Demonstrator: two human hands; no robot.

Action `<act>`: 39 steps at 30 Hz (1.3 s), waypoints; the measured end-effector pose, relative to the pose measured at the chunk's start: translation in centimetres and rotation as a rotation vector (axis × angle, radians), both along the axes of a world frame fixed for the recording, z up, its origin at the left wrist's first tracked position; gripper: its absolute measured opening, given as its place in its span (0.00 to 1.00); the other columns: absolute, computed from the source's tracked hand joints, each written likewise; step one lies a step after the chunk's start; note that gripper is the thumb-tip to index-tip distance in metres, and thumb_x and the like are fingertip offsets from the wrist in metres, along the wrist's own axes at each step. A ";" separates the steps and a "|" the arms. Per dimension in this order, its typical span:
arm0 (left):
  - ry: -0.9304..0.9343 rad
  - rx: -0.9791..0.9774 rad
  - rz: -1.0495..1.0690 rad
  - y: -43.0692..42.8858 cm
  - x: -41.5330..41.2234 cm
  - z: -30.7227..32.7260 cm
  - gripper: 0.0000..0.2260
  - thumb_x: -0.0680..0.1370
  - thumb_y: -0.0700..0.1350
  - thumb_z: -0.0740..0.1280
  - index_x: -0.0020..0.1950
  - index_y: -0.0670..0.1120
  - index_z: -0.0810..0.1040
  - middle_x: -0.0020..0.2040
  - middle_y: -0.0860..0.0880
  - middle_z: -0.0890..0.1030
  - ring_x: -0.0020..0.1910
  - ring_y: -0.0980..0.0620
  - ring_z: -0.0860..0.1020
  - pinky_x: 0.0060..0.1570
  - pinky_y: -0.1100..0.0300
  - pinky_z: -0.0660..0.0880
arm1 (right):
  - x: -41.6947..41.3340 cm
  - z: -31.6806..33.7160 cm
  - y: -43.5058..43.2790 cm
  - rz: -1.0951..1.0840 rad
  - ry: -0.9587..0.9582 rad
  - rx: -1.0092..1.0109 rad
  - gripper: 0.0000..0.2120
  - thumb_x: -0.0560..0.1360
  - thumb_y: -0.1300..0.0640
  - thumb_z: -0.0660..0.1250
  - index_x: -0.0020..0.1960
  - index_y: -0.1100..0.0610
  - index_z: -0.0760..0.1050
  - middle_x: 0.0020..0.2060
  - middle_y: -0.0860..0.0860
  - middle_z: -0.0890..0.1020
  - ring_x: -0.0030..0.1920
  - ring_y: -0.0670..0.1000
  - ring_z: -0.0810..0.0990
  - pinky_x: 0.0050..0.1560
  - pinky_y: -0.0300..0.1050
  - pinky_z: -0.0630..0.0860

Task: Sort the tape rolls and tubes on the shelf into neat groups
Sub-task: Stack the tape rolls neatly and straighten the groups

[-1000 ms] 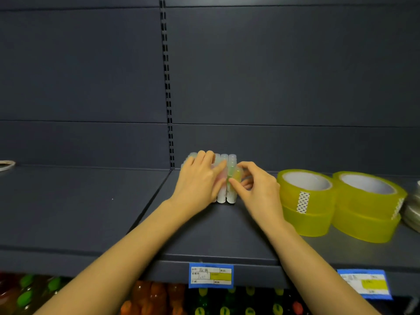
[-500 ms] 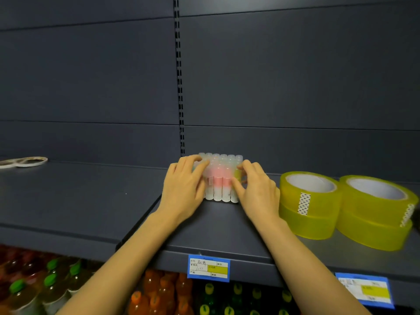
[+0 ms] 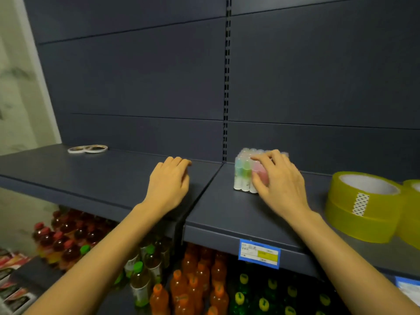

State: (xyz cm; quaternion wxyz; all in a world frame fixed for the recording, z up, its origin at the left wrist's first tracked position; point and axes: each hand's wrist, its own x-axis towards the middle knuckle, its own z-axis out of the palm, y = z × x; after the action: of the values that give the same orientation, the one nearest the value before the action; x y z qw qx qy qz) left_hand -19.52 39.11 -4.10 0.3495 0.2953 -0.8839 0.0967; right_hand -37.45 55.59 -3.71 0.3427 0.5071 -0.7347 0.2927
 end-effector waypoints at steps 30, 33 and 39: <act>0.009 0.132 0.278 -26.8 33.7 0.4 0.13 0.79 0.52 0.57 0.56 0.46 0.76 0.53 0.50 0.79 0.54 0.50 0.74 0.50 0.56 0.69 | 30.3 0.5 -38.7 0.318 -0.097 0.401 0.13 0.80 0.49 0.55 0.58 0.49 0.74 0.55 0.47 0.78 0.55 0.52 0.77 0.45 0.46 0.67; -0.001 0.171 0.264 -30.0 33.5 -0.2 0.13 0.79 0.52 0.58 0.55 0.46 0.77 0.53 0.50 0.79 0.54 0.49 0.74 0.48 0.56 0.69 | 30.3 0.5 -42.5 0.290 -0.119 0.424 0.13 0.80 0.50 0.54 0.59 0.51 0.74 0.57 0.49 0.79 0.55 0.54 0.77 0.47 0.48 0.70; -0.024 0.178 0.251 -38.4 32.4 0.2 0.14 0.79 0.53 0.57 0.52 0.46 0.78 0.51 0.49 0.80 0.51 0.49 0.75 0.45 0.56 0.70 | 28.0 1.0 -50.8 0.180 -0.196 0.521 0.14 0.80 0.51 0.54 0.63 0.51 0.71 0.58 0.53 0.78 0.55 0.57 0.77 0.46 0.48 0.70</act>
State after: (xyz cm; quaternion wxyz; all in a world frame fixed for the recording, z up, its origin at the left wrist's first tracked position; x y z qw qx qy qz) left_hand 12.87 0.73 -3.90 0.2964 0.4323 -0.8492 0.0645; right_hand -9.43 4.78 -2.72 0.1010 0.6103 -0.7669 0.1709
